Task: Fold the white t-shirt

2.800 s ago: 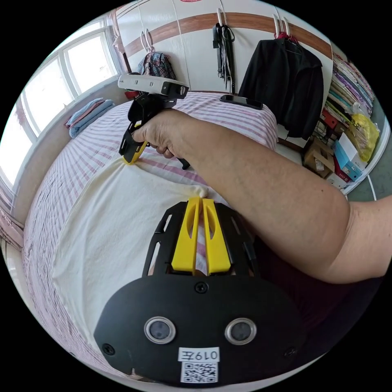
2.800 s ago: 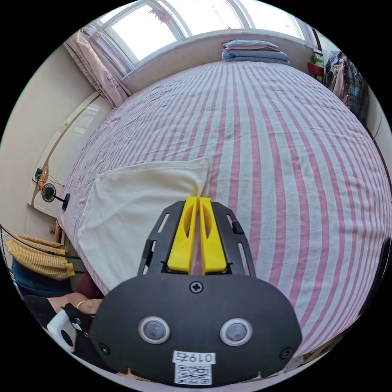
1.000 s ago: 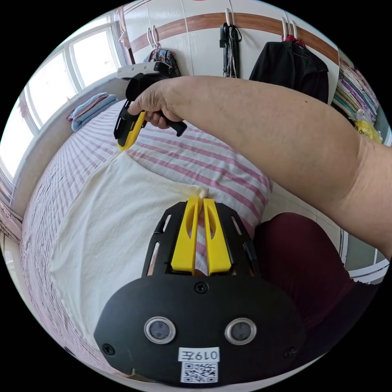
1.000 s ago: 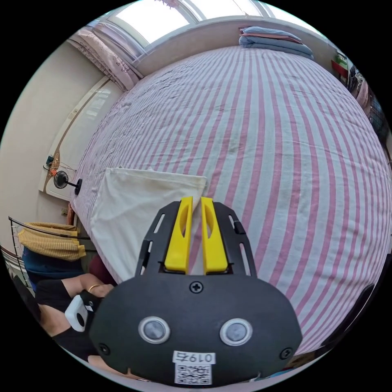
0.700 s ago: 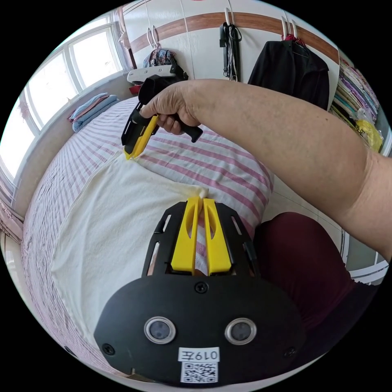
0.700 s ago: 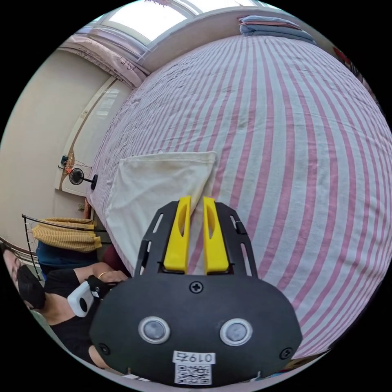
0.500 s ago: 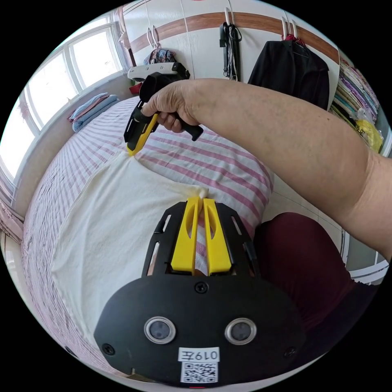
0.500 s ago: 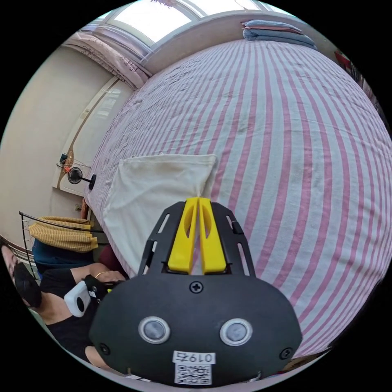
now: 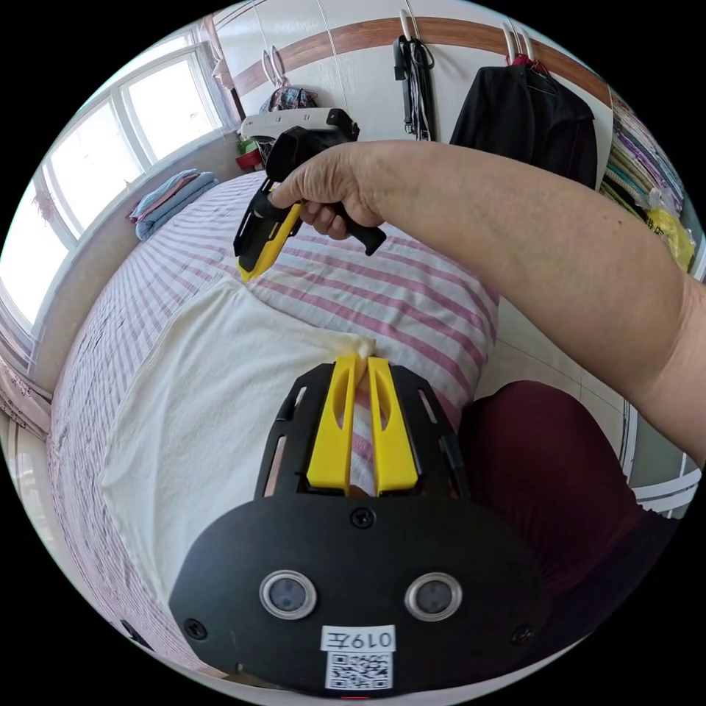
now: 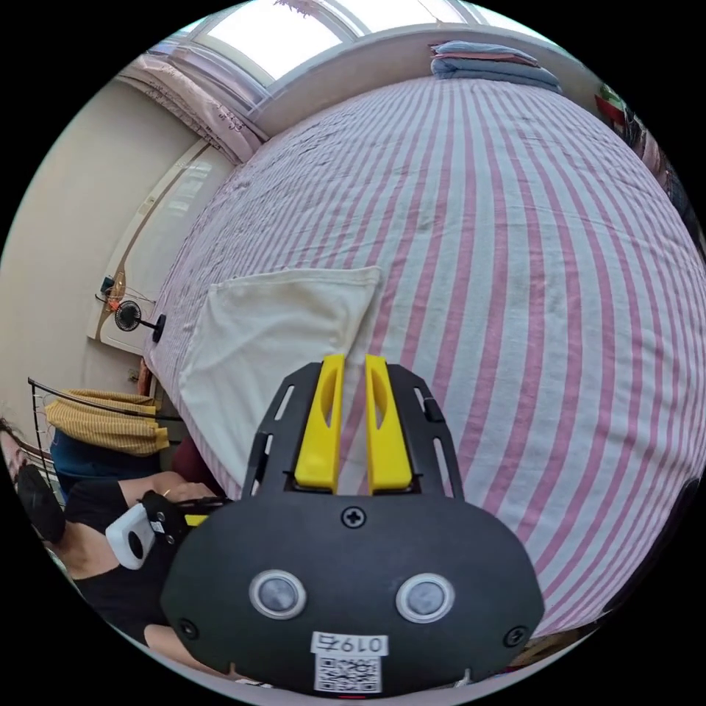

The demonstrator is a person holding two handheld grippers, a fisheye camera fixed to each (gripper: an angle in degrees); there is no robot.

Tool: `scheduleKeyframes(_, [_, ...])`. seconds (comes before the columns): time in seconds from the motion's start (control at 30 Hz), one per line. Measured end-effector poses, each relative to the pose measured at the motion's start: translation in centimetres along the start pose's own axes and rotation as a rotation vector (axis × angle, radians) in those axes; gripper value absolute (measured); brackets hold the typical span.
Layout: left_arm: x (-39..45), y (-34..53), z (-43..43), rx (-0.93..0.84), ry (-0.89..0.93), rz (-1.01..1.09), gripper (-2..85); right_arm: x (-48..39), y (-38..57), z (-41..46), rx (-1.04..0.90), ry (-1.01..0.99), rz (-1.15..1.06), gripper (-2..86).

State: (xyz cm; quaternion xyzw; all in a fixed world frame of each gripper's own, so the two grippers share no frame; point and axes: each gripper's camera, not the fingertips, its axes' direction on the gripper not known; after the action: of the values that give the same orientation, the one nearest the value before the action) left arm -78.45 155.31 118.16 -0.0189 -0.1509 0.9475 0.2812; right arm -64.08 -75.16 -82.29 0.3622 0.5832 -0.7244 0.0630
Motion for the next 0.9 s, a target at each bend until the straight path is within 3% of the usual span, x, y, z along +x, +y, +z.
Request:
scheduleKeyframes(0.23, [1.2,-0.1,0.0,0.0,-0.038,0.022,0.7,0.4,1.6,0.8,-0.054,-0.122,0.018,6.7])
scheduleKeyframes(0.37, [1.6,-0.1,0.1,-0.002,-0.043,0.021,0.8,0.5,2.2,1.2,-0.02,-0.182,0.01,1.7])
scheduleKeyframes(0.57, [2.9,0.0,-0.8,-0.009,-0.132,0.064,0.9,1.5,2.9,1.3,-0.01,-0.134,0.051,-0.4])
scheduleKeyframes(0.9, [3.9,2.1,-1.7,0.076,-0.22,0.086,1.4,1.0,4.5,1.7,-0.028,-0.191,0.055,4.7])
